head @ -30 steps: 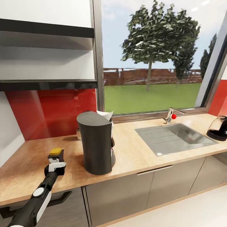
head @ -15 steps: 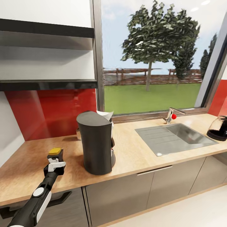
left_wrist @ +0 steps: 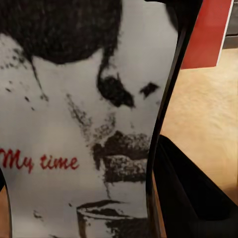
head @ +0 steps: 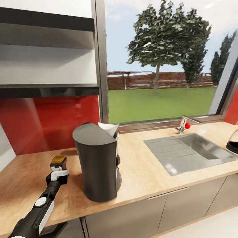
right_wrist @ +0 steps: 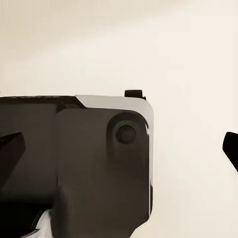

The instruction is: Set up a coffee station on the kitchen countertop: keep the coffee maker on the countertop, move the bottle of coffee from the kitchen shelf to the counter next to the coffee maker, place a paper coffee filter on top of the coffee maker, put the saucer next to the coffee maker with the coffee cup on the saucer, and place the electric kettle next to the coffee maker.

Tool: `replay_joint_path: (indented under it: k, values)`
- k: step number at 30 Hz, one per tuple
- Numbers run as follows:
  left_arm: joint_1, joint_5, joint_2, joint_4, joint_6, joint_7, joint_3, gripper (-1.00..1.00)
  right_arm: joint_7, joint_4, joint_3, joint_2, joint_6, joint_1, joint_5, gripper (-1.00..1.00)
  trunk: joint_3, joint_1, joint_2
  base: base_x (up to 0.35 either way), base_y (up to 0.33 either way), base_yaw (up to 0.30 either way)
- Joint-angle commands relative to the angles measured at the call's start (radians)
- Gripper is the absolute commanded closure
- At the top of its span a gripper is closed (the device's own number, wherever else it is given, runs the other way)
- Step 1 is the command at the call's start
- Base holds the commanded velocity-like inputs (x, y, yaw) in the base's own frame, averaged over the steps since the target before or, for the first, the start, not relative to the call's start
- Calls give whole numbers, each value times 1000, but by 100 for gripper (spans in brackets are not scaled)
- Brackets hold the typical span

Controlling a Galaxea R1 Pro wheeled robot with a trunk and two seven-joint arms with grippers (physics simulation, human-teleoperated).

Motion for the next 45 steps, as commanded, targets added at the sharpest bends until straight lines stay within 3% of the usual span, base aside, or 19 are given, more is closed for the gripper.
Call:
replay_joint_path:
  k: [1, 8, 20, 45]
  values:
    - [0, 5, 0, 2, -3, -3, 0, 100, 3, 1, -8, 0, -3, 0, 10, -100, 0, 1, -1, 308, 0, 0]
    - [0, 5, 0, 5, -3, -3, 0, 100, 3, 2, -8, 0, -2, 0, 10, -100, 0, 1, -1, 243, 0, 0]
    - [0, 5, 5, 6, -3, -3, 0, 100, 3, 1, -8, -2, -2, 0, 10, -100, 0, 1, -1, -29, 172, -2]
    - [0, 5, 0, 6, -3, -5, -3, 100, 3, 1, -8, -2, -2, 0, 10, -100, 0, 1, -1, 35, 30, -112]
